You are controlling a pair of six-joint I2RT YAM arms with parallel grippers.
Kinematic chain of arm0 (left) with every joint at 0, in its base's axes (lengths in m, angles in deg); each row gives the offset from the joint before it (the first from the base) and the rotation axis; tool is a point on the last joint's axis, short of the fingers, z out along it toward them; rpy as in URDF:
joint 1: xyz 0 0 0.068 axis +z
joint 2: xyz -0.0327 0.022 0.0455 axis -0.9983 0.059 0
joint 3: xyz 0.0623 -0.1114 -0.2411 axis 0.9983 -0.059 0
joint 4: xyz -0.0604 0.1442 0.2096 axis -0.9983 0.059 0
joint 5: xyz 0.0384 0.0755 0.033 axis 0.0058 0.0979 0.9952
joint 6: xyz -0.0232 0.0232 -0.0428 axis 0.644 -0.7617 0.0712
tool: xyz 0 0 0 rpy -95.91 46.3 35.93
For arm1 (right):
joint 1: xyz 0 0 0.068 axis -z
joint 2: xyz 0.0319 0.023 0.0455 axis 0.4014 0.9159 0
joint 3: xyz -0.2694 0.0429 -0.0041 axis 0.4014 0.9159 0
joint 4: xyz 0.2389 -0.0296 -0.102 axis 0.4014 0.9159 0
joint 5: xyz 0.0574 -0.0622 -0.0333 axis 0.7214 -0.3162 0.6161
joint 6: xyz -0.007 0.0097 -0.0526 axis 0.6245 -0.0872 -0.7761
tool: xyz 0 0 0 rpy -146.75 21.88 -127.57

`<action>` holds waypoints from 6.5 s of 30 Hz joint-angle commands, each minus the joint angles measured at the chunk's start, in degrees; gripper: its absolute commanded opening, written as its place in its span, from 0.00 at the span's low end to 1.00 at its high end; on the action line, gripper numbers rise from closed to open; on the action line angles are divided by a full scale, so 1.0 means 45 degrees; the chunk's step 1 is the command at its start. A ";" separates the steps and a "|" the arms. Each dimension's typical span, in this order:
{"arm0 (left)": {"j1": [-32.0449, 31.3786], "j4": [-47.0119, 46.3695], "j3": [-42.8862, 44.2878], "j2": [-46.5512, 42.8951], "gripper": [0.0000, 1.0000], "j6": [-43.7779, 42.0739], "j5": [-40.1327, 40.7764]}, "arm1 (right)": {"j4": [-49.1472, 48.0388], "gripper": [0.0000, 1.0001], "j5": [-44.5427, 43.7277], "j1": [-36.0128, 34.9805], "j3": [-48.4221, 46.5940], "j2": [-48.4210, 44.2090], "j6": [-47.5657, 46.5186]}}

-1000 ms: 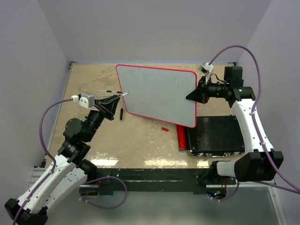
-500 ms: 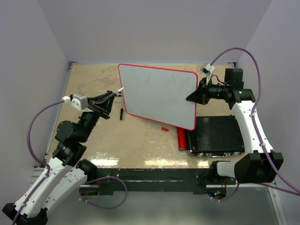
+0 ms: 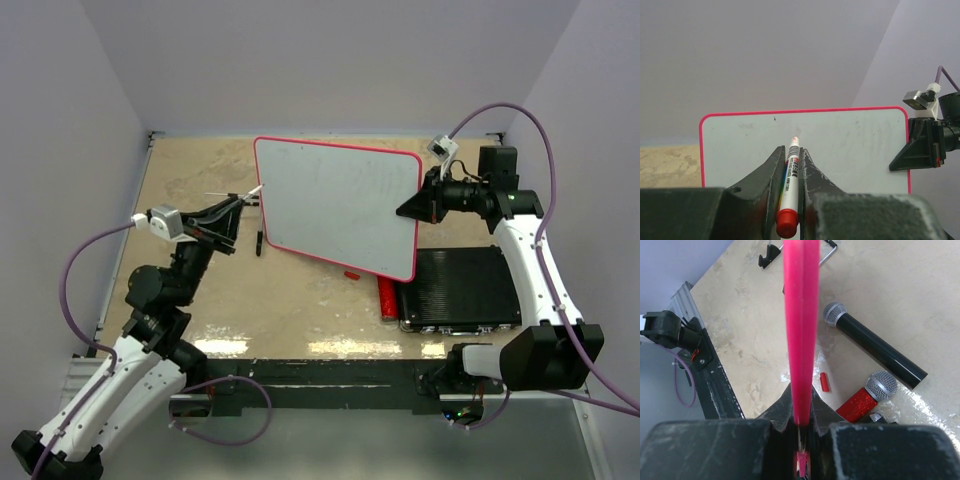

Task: Write a sentence on the whiteboard

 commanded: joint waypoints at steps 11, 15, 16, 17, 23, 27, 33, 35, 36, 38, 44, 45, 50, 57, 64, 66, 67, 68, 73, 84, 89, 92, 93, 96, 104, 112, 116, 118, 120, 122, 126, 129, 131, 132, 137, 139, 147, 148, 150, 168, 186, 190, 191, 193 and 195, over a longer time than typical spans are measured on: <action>0.4439 -0.4118 -0.0393 0.1971 0.00 0.3613 -0.6264 | 0.1761 0.00 0.0958 0.0001 -0.1341 -0.0258 -0.2181; 0.4439 -0.3452 -0.0020 0.1796 0.00 0.2344 -0.6266 | 0.1704 0.00 0.0938 -0.0018 -0.1245 0.0092 -0.2358; 0.4439 -0.3316 -0.0039 0.1737 0.00 0.2205 -0.6033 | 0.1878 0.00 0.0939 0.0020 -0.1322 0.0230 -0.2474; 0.4439 -0.3334 -0.0059 0.1756 0.00 0.2088 -0.5992 | 0.1977 0.00 0.0919 0.0021 -0.1536 0.0386 -0.2611; 0.4439 -0.4213 -0.0507 0.1855 0.00 0.2107 -0.6129 | 0.2016 0.00 0.1055 0.0274 -0.1519 0.0797 -0.2944; 0.4478 -0.4193 -0.1190 0.1211 0.00 0.1832 -0.5757 | 0.2329 0.00 0.1173 0.0568 -0.1791 0.1090 -0.3159; 0.4518 -0.6046 -0.2752 0.0858 0.00 0.2165 -0.5484 | 0.2817 0.00 0.1213 0.0606 -0.2143 0.1325 -0.3375; 0.4518 -0.6809 -0.3124 0.1033 0.00 0.2146 -0.5484 | 0.2779 0.00 0.0941 0.0587 -0.2085 0.1228 -0.3316; 0.4518 -0.6946 -0.3183 0.1092 0.00 0.2029 -0.5426 | 0.2740 0.00 0.0919 0.0587 -0.2046 0.1246 -0.3199; 0.4537 -0.7589 -0.3417 0.1267 0.00 0.1795 -0.5270 | 0.2584 0.00 0.1055 0.0587 -0.1910 0.1266 -0.3062; 0.4537 -0.8937 -0.3555 0.2048 0.00 0.1500 -0.5015 | 0.2739 0.00 0.1387 0.0587 -0.1929 0.1422 -0.3178; 0.4537 -0.9191 -0.3613 0.2185 0.00 0.1578 -0.4996 | 0.2739 0.00 0.1427 0.0587 -0.1890 0.1442 -0.3217; 0.4518 -1.0365 -0.3848 0.2967 0.00 0.1716 -0.4839 | 0.2739 0.00 0.1602 0.0567 -0.1948 0.1540 -0.3257; 0.4537 -1.0346 -0.3789 0.3415 0.00 0.1638 -0.4624 | 0.2896 0.00 0.1720 0.0490 -0.1909 0.1266 -0.3647; 0.4634 -0.9954 -0.3633 0.3787 0.00 0.1695 -0.4624 | 0.2896 0.00 0.1740 0.0451 -0.1655 0.1324 -0.3882; 0.4829 -1.0188 -0.3653 0.4059 0.00 0.2200 -0.4799 | 0.2934 0.00 0.1701 0.0431 -0.1675 0.1402 -0.3901; 0.4927 -1.0595 -0.3730 0.4196 0.00 0.2455 -0.5032 | 0.2954 0.00 0.1681 0.0431 -0.1694 0.1441 -0.3940; 0.5063 -1.0870 -0.3750 0.4333 0.00 0.2767 -0.5228 | 0.2973 0.00 0.1642 0.0412 -0.1714 0.1481 -0.3960; 0.6430 -1.3736 -0.4218 0.5641 0.00 0.5384 -0.6613 | 0.2974 0.00 0.1583 0.0392 -0.1675 0.1578 -0.4038; 0.7310 -1.2732 -0.3732 0.6171 0.00 0.5213 -0.7613 | 0.2896 0.00 0.1583 0.0353 -0.1538 0.1441 -0.4077; 0.7310 -1.2514 -0.3360 0.6482 0.00 0.5153 -0.7418 | 0.2915 0.00 0.1681 0.0333 -0.1577 0.1501 -0.4155; 0.7310 -1.2650 -0.3087 0.6775 0.00 0.5269 -0.7300 | 0.2915 0.00 0.1720 0.0333 -0.1597 0.1501 -0.4155; 0.7310 -1.2728 -0.2931 0.6950 0.00 0.5290 -0.7339 | 0.2934 0.00 0.1720 0.0333 -0.1616 0.1500 -0.4175; 0.7310 -1.2787 -0.2697 0.7302 0.00 0.5368 -0.7378 | 0.3013 0.00 0.1779 0.0333 -0.1577 0.1462 -0.4253; 0.7291 -1.1949 -0.2773 0.6797 0.00 0.5135 -0.7495 | 0.3149 0.00 0.1935 0.0333 -0.1519 0.1188 -0.4507; 0.7291 -1.0893 -0.3047 0.5781 0.00 0.4587 -0.7964 | 0.3247 0.00 0.1896 0.0333 -0.1401 0.1110 -0.4663; 0.7272 -1.0853 -0.3222 0.5546 0.00 0.4665 -0.8023 | 0.3364 0.00 0.1818 0.0333 -0.1382 0.1051 -0.4780; 0.7291 -1.0854 -0.3300 0.5545 0.00 0.4762 -0.7964 | 0.3403 0.00 0.1798 0.0333 -0.1343 0.0973 -0.4858; 0.7291 -1.0834 -0.3340 0.5526 0.00 0.4840 -0.7828 | 0.3384 0.00 0.1759 0.0043 -0.1246 0.0896 -0.4897; 0.7291 -1.0718 -0.3282 0.5487 0.00 0.4938 -0.7750 | 0.3345 0.00 0.1740 0.0040 -0.1187 0.0798 -0.4897; 0.7252 -1.0599 -0.3203 0.5642 0.00 0.4880 -0.7477 | 0.3189 0.00 0.1681 0.0040 -0.0992 0.0661 -0.4819; 0.7018 -1.0638 -0.3242 0.5702 0.00 0.4899 -0.7184 | 0.3208 0.00 0.1700 0.0040 -0.0972 0.0680 -0.4800; 0.6842 -1.0310 -0.3087 0.5682 0.00 0.4724 -0.7047 | 0.3208 0.00 0.1701 0.0040 -0.0991 0.0738 -0.4819; 0.6842 -1.0133 -0.3028 0.5682 0.00 0.4608 -0.6853 | 0.3208 0.00 0.1720 0.0040 -0.0991 0.0719 -0.4819; 0.6334 -0.8280 -0.2560 0.5565 0.00 0.4236 -0.6402 | 0.3228 0.00 0.1759 0.0021 -0.0972 0.0758 -0.4956; 0.6334 -0.7519 -0.2365 0.5468 0.00 0.4293 -0.6324 | 0.3208 0.00 0.1759 0.0021 -0.0913 0.0778 -0.4995; 0.6334 -0.6379 -0.1894 0.5487 0.00 0.4293 -0.6985 | 0.3188 0.00 0.1779 0.0001 -0.0932 0.0875 -0.5034; 0.6334 -0.6787 -0.2030 0.5487 0.00 0.4390 -0.7084 | 0.3188 0.00 0.1779 0.0001 -0.0913 0.0895 -0.5073; 0.6334 -0.7141 -0.2206 0.5487 0.00 0.4469 -0.7318 | 0.3189 0.00 0.1759 0.0021 -0.0894 0.0856 -0.5092; 0.6510 -0.9332 -0.2285 0.6759 0.00 0.4744 -0.7574 | 0.3247 0.00 0.1896 0.0021 -0.0913 0.0993 -0.5230; 0.6744 -0.8666 -0.2111 0.6716 0.00 0.4450 -0.7886 | 0.3247 0.00 0.1896 0.0021 -0.0991 0.1227 -0.5190; 0.6744 -0.8588 -0.1915 0.6932 0.00 0.4372 -0.7847 | 0.3247 0.00 0.1896 0.0021 -0.1030 0.1227 -0.5190; 0.6744 -0.8588 -0.1856 0.7029 0.00 0.4353 -0.7847 | 0.3247 0.00 0.1896 0.0021 -0.1030 0.1208 -0.5190; 0.6744 -0.8627 -0.1797 0.7088 0.00 0.4352 -0.7847 | 0.3247 0.00 0.1896 0.0021 -0.1030 0.1246 -0.5190; 0.6744 -0.8646 -0.1739 0.7108 0.00 0.4352 -0.7847 | 0.3247 0.00 0.1876 0.0001 -0.1030 0.1247 -0.5190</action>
